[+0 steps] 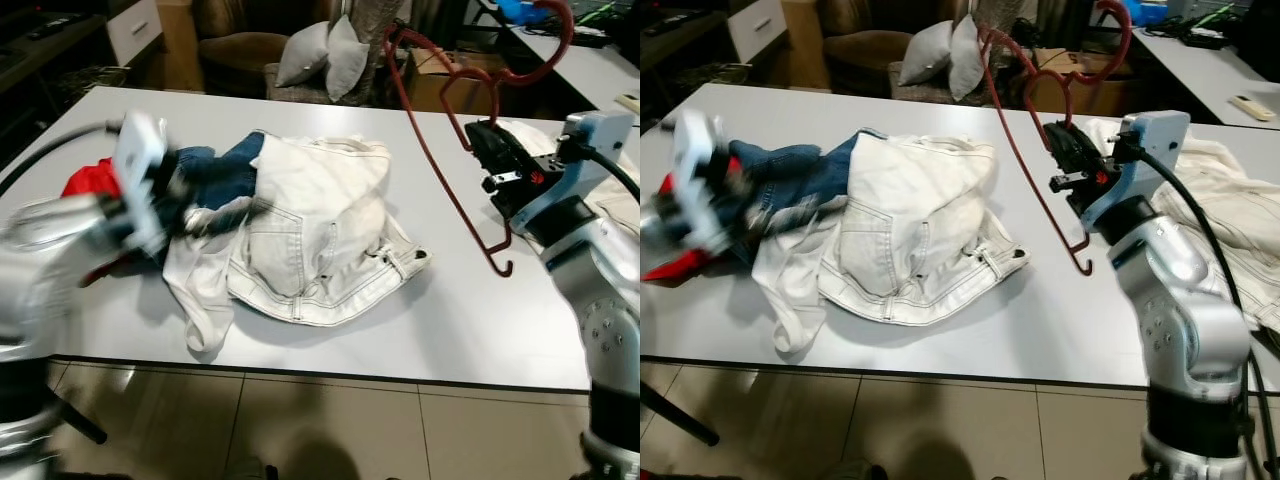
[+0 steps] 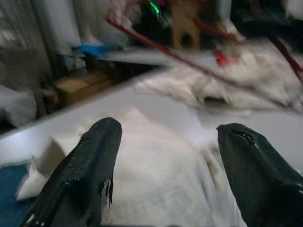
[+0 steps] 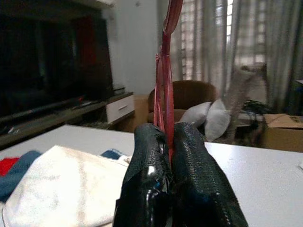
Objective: Hang hanger
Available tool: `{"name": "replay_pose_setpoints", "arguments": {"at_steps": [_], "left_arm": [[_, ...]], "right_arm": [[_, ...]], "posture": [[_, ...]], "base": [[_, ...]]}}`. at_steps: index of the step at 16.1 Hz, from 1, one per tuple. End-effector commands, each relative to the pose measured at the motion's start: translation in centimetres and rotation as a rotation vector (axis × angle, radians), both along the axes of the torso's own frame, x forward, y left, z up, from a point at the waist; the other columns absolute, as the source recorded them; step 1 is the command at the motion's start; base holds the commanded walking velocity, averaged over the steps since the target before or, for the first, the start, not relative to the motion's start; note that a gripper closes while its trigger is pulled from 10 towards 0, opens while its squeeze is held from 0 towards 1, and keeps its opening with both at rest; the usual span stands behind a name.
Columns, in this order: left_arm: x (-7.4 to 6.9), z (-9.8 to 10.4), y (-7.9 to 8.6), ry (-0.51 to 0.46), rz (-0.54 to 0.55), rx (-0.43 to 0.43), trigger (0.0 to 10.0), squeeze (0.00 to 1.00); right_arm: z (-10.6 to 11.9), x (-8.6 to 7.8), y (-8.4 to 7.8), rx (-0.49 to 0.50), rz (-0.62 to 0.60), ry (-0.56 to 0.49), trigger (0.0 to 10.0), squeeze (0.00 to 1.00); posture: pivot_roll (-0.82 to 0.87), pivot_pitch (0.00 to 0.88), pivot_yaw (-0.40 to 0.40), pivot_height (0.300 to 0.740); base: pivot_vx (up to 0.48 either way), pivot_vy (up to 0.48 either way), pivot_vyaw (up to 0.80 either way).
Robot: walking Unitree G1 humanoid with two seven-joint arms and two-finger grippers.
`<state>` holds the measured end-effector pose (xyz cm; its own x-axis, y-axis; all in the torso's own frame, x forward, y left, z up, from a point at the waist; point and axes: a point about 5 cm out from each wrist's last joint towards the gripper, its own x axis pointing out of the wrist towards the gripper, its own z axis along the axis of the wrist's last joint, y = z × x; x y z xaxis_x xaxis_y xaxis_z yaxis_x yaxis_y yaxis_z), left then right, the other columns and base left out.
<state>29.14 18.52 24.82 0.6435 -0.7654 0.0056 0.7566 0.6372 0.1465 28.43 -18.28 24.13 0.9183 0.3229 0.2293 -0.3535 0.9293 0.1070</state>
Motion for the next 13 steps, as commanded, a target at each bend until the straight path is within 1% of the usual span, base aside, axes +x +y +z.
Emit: {"name": "replay_pose_setpoints", "arguments": {"at_steps": [1,2,4,5,6,7,9,10,12,13], "left_arm": [[0.5,0.0,-0.8,-0.024,0.115,-0.08,10.0,0.43],[0.5,-0.6,-2.1,-0.038,0.168,-0.096,10.0,0.23],[0.2,-1.9,-4.2,-0.053,0.212,-0.068,10.0,0.22],[0.1,-2.3,-4.8,-0.049,0.226,-0.076,10.0,0.22],[0.1,-2.8,-5.1,-0.032,0.258,-0.092,10.0,0.22],[-0.1,-4.0,-5.6,-0.007,0.315,-0.098,10.0,0.22],[-0.3,-5.1,-5.6,0.015,0.389,-0.094,10.0,0.22],[-0.3,-5.2,-5.7,-0.001,0.416,-0.049,10.0,0.22],[-0.4,-5.1,-6.0,-0.024,0.407,-0.018,10.0,0.22],[-0.7,-5.2,-6.3,-0.032,0.397,0.0,10.0,0.22]], "right_arm": [[-0.1,-0.8,-0.1,0.0,-0.079,0.003,10.0,0.0],[-0.7,-1.5,0.3,0.015,-0.13,0.02,10.0,0.0],[-1.9,-2.5,0.7,0.049,-0.193,0.074,10.0,0.0],[-2.2,-2.9,0.8,0.06,-0.213,0.09,10.0,0.0],[-2.6,-3.2,1.0,0.039,-0.221,0.101,10.0,0.0],[-3.5,-4.1,1.3,-0.001,-0.233,0.125,10.0,0.0],[-3.8,-5.0,1.4,-0.008,-0.272,0.129,10.0,0.0],[-3.4,-5.0,1.5,-0.016,-0.295,0.108,10.0,0.0],[-3.3,-4.9,1.6,-0.011,-0.297,0.103,10.0,0.0],[-3.6,-4.9,2.0,-0.016,-0.286,0.112,10.0,0.0]], "posture": [[-0.01,0.0,-0.038,0.74],[-0.02,0.011,-0.026,0.74],[-0.03,0.035,-0.011,0.74],[-0.03,0.038,-0.011,0.74],[-0.04,0.038,-0.012,0.74],[-0.05,0.03,-0.012,0.74],[-0.04,0.037,-0.003,0.74],[-0.03,0.056,-0.006,0.74],[-0.03,0.059,-0.031,0.74],[-0.02,0.056,-0.043,0.74]], "base": [[0.0,0.0,0.0],[0.0,0.0,0.0],[0.0,0.0,0.0],[0.0,0.0,0.0],[0.0,0.0,0.0],[0.0,-0.319,0.0],[0.0,-0.379,0.0],[0.0,-0.442,0.0],[0.0,-0.439,0.0],[0.0,-0.435,0.0]]}}
